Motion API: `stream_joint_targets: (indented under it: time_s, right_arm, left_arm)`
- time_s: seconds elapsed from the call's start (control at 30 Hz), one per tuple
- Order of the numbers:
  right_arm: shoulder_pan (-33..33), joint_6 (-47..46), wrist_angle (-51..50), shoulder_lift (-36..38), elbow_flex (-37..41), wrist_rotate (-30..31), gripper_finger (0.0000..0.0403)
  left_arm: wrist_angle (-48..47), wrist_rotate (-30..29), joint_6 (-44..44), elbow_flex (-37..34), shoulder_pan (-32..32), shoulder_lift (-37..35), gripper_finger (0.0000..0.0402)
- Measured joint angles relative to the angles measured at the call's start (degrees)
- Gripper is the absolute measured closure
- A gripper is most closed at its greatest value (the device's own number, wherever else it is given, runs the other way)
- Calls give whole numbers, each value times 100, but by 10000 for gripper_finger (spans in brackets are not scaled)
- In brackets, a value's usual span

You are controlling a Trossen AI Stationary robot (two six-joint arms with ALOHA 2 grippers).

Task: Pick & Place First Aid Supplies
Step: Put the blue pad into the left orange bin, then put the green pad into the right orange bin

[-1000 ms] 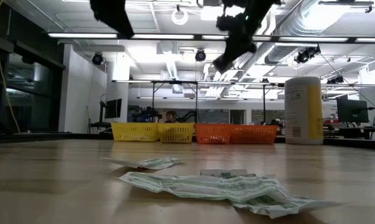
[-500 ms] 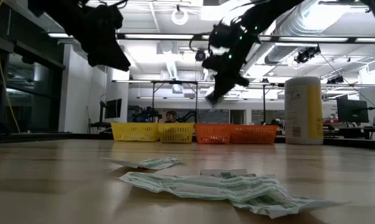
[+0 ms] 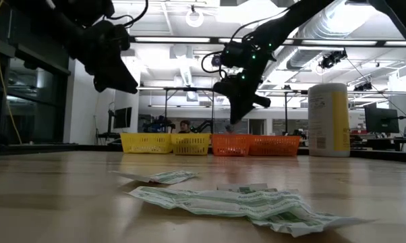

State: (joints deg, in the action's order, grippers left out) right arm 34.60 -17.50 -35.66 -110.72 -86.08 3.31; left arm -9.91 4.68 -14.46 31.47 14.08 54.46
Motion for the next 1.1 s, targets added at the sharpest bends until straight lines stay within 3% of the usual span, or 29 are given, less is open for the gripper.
stream_joint_targets:
  time_s: [0.27, 0.47, 0.77, 1.0, 1.1]
  right_arm:
    - [3, -62, 4, 3, 0, -8, 324]
    - [-35, -50, -7, 220, 2, -432, 284]
    - [-516, 477, -355, 597, 2, -1442, 277]
    - [-1495, 731, -522, 616, 2, -1556, 277]
    - [-1962, 701, -518, 616, 2, -1154, 277]
  left_arm:
    - [21, 77, 62, -22, 31, 2, 276]
    - [26, 170, 63, -22, 17, 2, 276]
    - [17, 246, -134, -22, 16, 2, 276]
    - [-14, 262, -526, -20, 16, 4, 276]
    - [-53, 371, -580, -20, 13, 7, 276]
